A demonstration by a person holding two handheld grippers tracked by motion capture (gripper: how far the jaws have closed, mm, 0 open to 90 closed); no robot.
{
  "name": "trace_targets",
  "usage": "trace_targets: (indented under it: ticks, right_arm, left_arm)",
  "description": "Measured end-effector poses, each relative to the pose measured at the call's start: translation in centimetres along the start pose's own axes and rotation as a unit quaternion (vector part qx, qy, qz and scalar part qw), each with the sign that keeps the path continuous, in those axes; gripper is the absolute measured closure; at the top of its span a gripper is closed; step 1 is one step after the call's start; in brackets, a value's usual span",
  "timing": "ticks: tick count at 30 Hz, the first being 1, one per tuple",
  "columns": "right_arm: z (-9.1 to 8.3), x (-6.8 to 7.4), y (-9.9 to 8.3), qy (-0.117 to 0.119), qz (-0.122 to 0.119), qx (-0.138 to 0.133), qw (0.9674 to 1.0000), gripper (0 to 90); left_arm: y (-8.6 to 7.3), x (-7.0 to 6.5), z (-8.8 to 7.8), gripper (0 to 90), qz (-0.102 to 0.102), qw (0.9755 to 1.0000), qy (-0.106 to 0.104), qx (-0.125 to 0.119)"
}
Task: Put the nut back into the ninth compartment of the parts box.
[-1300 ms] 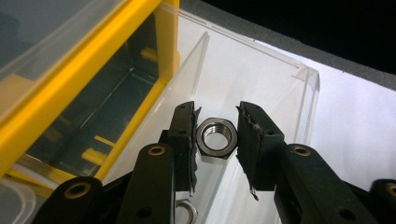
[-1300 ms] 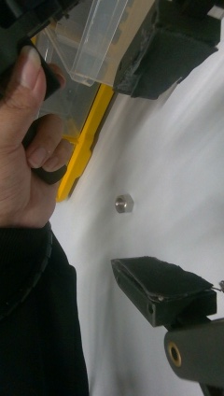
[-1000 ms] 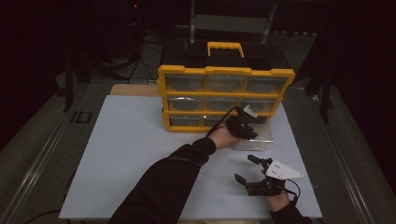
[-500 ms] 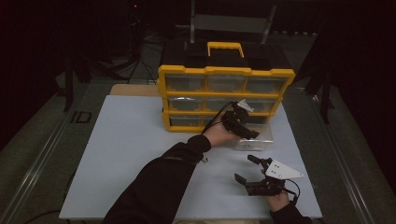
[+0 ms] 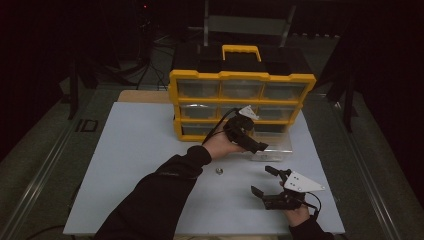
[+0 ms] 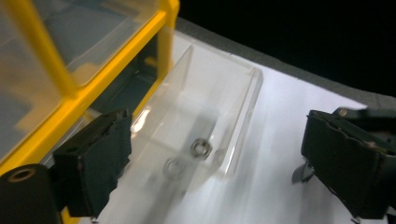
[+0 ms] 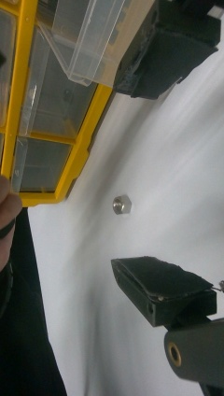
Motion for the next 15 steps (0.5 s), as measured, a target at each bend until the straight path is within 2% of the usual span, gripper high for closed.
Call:
trace_targets:
  ticks: [5,8,15]
  right_arm:
    - [0.0,0.0,0.0,-0.001,0.0,0.001,1.0,13.3]
    - [0.0,0.0,0.0,-0.001,0.0,0.001,1.0,13.3]
    - [0.1,0.0,0.0,-0.002,0.0,0.002,1.0,13.3]
  left_arm:
    - [-1.1,0.0,-1.0,4.8,-0.003,1.0,0.006,0.006]
    - [-1.9,-0.1,-1.8,3.7,-0.003,1.0,0.002,0.004]
    - [-3.3,-0.4,-3.1,3.9,0.004,0.9999,0.009,0.002]
Point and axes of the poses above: each handheld gripper's, and its own axes: z roughly forward along the jaws, y roughly out of its top, x roughly to its left, the point moved 2 cm from there along z, roughly forward along the jaws, and after that the axes turned 12 degrees about z, right-handed, at the moved point
